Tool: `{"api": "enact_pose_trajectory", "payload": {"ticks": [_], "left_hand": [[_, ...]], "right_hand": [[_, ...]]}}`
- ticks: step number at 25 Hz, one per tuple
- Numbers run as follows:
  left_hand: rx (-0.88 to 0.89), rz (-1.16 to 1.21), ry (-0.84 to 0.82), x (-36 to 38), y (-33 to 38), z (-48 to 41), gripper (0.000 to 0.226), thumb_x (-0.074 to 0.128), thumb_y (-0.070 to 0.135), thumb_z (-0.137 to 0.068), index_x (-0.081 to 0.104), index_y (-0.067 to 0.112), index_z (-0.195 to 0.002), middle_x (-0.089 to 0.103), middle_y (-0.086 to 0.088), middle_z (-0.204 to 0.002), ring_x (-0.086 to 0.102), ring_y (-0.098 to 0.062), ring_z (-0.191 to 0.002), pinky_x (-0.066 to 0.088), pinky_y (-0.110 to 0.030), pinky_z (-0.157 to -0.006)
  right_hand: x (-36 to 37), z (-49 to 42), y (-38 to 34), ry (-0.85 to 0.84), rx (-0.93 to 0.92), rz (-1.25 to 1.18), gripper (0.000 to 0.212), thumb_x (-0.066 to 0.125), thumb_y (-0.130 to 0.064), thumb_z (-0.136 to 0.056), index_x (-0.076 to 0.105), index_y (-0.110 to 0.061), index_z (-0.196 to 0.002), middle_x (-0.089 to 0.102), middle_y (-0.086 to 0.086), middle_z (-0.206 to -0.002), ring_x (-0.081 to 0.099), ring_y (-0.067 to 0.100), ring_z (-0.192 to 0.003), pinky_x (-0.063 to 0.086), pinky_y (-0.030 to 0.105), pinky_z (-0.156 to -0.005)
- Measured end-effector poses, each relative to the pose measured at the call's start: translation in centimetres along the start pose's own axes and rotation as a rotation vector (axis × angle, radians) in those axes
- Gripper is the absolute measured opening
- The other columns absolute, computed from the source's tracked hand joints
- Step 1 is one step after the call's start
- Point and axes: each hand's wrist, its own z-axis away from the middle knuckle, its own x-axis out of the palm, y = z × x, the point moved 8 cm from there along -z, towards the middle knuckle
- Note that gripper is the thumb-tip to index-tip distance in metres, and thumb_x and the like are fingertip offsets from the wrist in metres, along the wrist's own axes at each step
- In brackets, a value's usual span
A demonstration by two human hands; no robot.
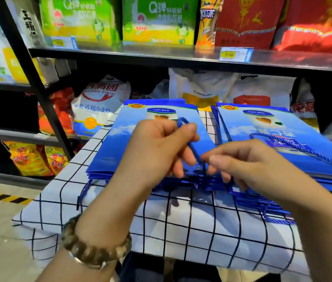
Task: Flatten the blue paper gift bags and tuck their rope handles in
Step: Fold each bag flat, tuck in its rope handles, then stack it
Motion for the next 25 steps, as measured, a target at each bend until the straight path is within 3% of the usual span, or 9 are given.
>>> {"api": "enact_pose_trajectory", "payload": {"ticks": [4,6,9,14,17,19,22,25], "left_hand": [[0.058,0.022,-0.008,0.6,0.8,-0.9,0.026,0.053,0.019,-0.090,0.062,0.011,-0.068,0.056,0.000,-0.043,0.041,-0.009,-0.029,0.029,-0.014,-0.034],[0.037,0.035,0.003,0.4,0.2,-1.2,0.025,0.053,0.020,-0.091,0.062,0.011,-0.069,0.057,0.000,-0.044,0.042,-0.009,-0.030,0.030,-0.015,-0.034],[-0.024,-0.012,0.010,-0.1,-1.2,-1.8,0.024,0.053,0.020,-0.091,0.062,0.010,-0.072,0.059,0.000,-0.045,0.044,-0.008,-0.030,0.031,-0.015,-0.034],[0.000,-0.070,0.010,-0.4,-1.3,-2.2,0.011,0.062,0.026,-0.085,0.063,0.015,-0.089,0.065,-0.002,-0.063,0.056,-0.010,-0.047,0.043,-0.017,-0.045],[0.092,-0.514,-0.100,-0.4,-1.9,-1.2,0.050,0.071,0.049,-0.067,0.060,0.028,-0.111,0.068,0.010,-0.091,0.064,-0.003,-0.082,0.050,-0.020,-0.075],[0.161,-0.947,-0.200,-0.2,-2.5,-0.2,0.054,0.063,0.060,-0.064,0.063,0.032,-0.111,0.065,0.015,-0.106,0.058,-0.002,-0.099,0.048,-0.029,-0.085],[0.254,-1.101,-0.264,-0.2,-2.6,0.2,0.043,0.050,0.060,-0.071,0.067,0.031,-0.098,0.068,0.012,-0.103,0.059,-0.010,-0.096,0.048,-0.036,-0.079],[0.455,-1.151,-0.284,0.4,-2.1,0.5,0.042,0.039,0.054,-0.076,0.069,0.026,-0.084,0.071,0.008,-0.081,0.065,-0.015,-0.076,0.053,-0.036,-0.059]], "right_hand": [[-0.2,-0.7,0.5,0.038,-0.017,0.052,0.011,0.067,-0.013,-0.078,0.068,-0.005,-0.071,0.050,-0.005,-0.042,0.039,0.001,-0.033,0.028,0.010,-0.036],[-0.8,-1.2,0.8,0.105,-0.003,0.027,0.005,0.065,-0.011,-0.080,0.068,-0.011,-0.076,0.054,-0.006,-0.042,0.040,0.001,-0.033,0.030,0.014,-0.036],[-0.8,-1.8,1.0,0.125,-0.009,-0.008,0.014,0.066,-0.009,-0.079,0.061,-0.020,-0.086,0.064,-0.003,-0.051,0.049,0.008,-0.040,0.035,0.018,-0.037],[-0.9,-2.7,1.0,0.171,-0.026,0.058,0.010,0.070,-0.010,-0.076,0.067,-0.016,-0.069,0.060,-0.009,-0.046,0.049,0.001,-0.039,0.036,0.011,-0.040],[-1.2,-3.0,1.4,0.228,-0.004,0.039,0.007,0.073,-0.007,-0.073,0.069,-0.010,-0.068,0.059,-0.006,-0.042,0.050,0.001,-0.037,0.037,0.011,-0.038],[-1.2,-3.2,2.0,0.233,0.035,-0.013,0.012,0.073,-0.004,-0.072,0.066,-0.011,-0.067,0.063,0.000,-0.046,0.057,0.006,-0.041,0.042,0.015,-0.039],[-0.6,-3.6,2.3,0.195,0.044,0.060,0.014,0.071,-0.008,-0.075,0.066,-0.012,-0.063,0.065,0.000,-0.050,0.058,0.003,-0.044,0.044,0.013,-0.042],[-0.6,-3.7,2.3,0.204,0.025,0.132,0.016,0.071,-0.012,-0.076,0.065,-0.016,-0.061,0.066,0.003,-0.057,0.057,0.004,-0.046,0.045,0.013,-0.044]]}}
